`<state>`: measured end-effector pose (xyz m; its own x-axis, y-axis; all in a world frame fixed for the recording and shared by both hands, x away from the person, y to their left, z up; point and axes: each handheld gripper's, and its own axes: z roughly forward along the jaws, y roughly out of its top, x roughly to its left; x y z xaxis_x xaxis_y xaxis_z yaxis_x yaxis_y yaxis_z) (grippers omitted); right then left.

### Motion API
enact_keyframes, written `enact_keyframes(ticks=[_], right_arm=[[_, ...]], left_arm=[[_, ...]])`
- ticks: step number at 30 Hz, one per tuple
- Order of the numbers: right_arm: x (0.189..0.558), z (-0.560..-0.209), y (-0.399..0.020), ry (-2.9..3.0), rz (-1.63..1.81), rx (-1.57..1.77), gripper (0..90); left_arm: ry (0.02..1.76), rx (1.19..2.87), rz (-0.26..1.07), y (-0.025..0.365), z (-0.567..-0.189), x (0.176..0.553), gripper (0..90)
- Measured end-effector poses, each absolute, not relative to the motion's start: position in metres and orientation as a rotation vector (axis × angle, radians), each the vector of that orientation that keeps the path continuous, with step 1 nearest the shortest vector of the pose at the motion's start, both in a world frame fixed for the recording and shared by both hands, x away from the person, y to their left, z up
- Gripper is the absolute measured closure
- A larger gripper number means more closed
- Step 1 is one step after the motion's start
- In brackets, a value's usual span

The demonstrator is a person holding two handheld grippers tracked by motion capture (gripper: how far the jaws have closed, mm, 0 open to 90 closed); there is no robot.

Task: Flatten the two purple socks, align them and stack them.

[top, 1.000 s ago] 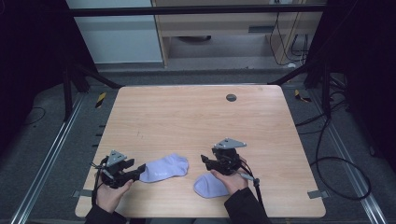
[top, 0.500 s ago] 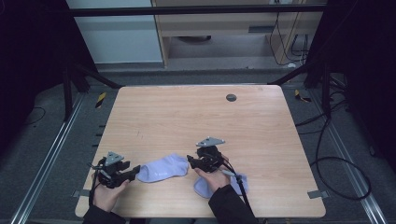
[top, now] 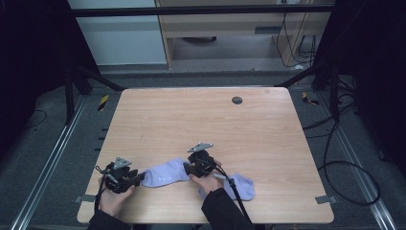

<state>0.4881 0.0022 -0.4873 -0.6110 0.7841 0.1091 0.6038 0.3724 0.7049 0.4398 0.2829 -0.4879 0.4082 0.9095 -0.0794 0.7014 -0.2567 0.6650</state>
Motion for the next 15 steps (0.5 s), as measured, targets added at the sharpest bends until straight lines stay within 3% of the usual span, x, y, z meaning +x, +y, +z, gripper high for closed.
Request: enact_keyframes(ticks=[7,12,15], right_arm=[[0.487,-0.4962,0.0072,2.4,1.02,1.213,67.9],[0.485,-0.4958,0.0094,2.397,1.011,1.202,84.2],[0.4836,-0.4926,0.0082,2.406,1.035,1.214,86.4]], left_arm=[[1.361,2.059,0.415,0.279,-0.4896,0.4412,72.8],[1.354,2.062,0.414,0.2761,-0.4883,0.4405,84.5],[1.344,2.04,0.411,0.2763,-0.4851,0.4394,86.4]])
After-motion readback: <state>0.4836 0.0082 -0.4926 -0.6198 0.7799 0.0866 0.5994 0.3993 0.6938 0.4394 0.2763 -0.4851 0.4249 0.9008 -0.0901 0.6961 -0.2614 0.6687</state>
